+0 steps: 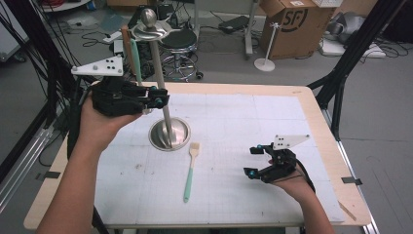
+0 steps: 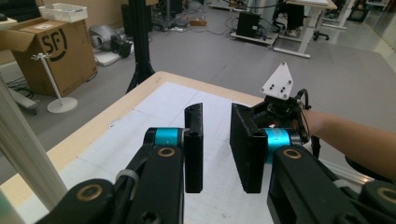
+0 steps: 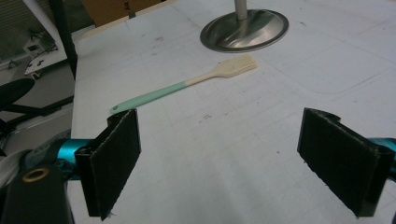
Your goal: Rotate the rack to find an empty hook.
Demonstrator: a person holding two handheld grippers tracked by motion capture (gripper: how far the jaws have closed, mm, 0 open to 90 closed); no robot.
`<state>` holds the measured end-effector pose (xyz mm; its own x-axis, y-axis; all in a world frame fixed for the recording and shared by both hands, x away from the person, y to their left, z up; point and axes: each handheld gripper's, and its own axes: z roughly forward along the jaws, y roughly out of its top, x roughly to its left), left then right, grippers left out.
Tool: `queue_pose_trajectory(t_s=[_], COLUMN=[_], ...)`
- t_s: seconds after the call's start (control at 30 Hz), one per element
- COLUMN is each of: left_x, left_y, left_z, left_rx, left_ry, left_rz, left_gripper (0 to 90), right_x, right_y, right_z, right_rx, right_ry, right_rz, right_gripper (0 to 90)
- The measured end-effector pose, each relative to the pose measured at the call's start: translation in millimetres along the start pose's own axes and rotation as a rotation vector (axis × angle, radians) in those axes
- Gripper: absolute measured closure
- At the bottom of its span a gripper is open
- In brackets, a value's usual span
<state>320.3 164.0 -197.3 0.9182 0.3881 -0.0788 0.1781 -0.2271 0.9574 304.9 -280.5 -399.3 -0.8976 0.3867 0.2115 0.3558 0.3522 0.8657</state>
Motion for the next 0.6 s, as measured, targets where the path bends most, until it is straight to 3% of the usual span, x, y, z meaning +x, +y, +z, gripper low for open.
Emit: queue_pose_trajectory(t_s=[0.23,0.4,0.6], left_x=[4.6,9.8,12.5], left_y=[11.1,17.0,28.6], left_z=[-1.5,-1.1,1.0], left_rx=[0.014,0.028,0.023], left_ry=[-0.029,-0.058,-0.048], left_rz=[0.016,0.014,0.019], left_gripper=[86.6,88.8,88.7], right_x=[-0.8,-1.1,-1.3], right_y=[0.0,-0.1,-0.2], right_z=[0.4,0.5,0.7], right_rx=[-0.002,-0.002,-0.002], right_ry=[-0.002,0.001,0.000], right_rz=[-0.002,-0.003,-0.002], right_gripper=[12.8,12.8,12.8])
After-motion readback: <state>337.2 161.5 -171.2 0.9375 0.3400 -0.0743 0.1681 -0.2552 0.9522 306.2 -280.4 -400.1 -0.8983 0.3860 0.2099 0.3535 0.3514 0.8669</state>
